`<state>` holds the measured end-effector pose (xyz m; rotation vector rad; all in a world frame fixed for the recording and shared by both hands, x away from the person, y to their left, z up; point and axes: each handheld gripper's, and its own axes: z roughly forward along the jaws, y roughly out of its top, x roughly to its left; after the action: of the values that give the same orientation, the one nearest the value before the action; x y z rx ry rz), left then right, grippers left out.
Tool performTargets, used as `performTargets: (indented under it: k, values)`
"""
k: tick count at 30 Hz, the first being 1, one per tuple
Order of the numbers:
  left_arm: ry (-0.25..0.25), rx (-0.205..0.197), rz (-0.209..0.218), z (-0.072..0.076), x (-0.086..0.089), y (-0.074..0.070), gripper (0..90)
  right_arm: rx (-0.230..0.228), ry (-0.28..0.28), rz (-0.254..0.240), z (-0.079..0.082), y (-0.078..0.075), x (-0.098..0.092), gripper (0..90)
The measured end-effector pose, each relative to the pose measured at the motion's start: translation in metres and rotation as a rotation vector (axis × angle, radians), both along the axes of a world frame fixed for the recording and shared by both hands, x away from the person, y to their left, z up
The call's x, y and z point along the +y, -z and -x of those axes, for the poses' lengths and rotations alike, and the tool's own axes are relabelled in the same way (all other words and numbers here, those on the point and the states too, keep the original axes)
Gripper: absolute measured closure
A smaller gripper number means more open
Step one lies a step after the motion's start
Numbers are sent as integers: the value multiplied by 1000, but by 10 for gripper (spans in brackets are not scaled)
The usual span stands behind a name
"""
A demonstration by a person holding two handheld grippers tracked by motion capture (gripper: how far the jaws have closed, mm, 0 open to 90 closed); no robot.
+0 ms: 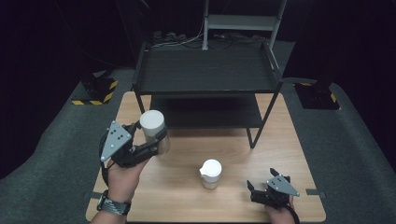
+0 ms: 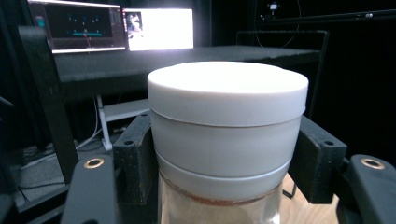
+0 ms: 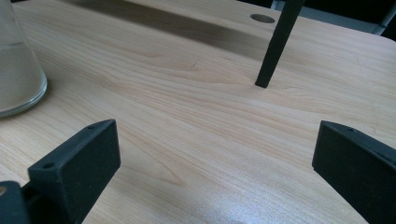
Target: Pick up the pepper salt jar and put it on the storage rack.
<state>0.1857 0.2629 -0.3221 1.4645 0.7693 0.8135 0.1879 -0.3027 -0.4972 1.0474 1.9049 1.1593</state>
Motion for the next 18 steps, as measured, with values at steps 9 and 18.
performTargets:
  k: [9, 18]
  values:
    - [1, -11, 34, -10, 2, -17, 340, 1, 0, -1, 0, 0, 0, 2]
    - [-5, -27, 25, -16, -2, -31, 340, 0, -1, -1, 0, 0, 0, 2]
